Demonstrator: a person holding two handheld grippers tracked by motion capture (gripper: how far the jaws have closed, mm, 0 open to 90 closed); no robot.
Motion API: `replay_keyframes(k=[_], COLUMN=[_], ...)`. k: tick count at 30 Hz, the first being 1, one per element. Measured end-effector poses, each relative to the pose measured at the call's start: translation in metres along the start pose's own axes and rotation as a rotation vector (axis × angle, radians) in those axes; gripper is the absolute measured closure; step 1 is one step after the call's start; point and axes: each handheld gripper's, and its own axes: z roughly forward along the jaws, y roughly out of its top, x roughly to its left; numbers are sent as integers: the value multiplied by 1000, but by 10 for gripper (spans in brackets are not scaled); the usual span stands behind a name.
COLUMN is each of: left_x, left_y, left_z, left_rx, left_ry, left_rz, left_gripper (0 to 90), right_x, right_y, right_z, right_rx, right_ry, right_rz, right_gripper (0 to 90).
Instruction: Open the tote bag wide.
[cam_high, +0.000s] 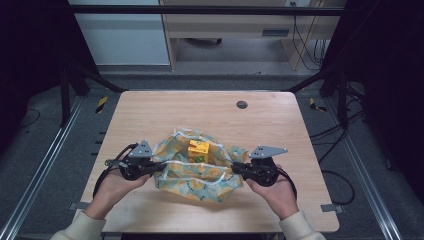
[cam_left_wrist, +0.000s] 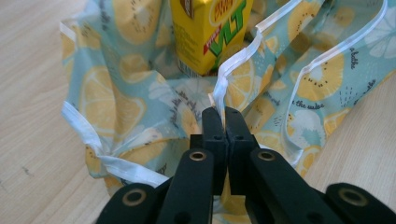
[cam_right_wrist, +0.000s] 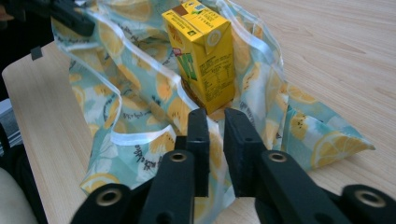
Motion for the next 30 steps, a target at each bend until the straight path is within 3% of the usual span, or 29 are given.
replay_keyframes(k=[8, 18, 21, 25, 30], left_x=[0, -2, -2, -1, -2], left_y=[-5, -8, -7, -7, -3], left_z=[12, 21, 22, 23, 23], left_rx=[45, 65, 61, 57, 45], left_ry=[-2, -7, -10, -11, -16], left_rz=[10, 19, 17, 13, 15], left_gripper=[897, 897, 897, 897, 897], right_x=[-17, -33, -34, -38, -52], right_y=[22, 36, 37, 38, 45], right_z=[7, 56, 67, 72, 74], right_rx=[-8, 65, 86, 87, 64], right_ry=[-29, -13, -12, -23, -48], right_rz=[19, 29, 29, 23, 45], right_gripper=[709, 600, 666, 890, 900])
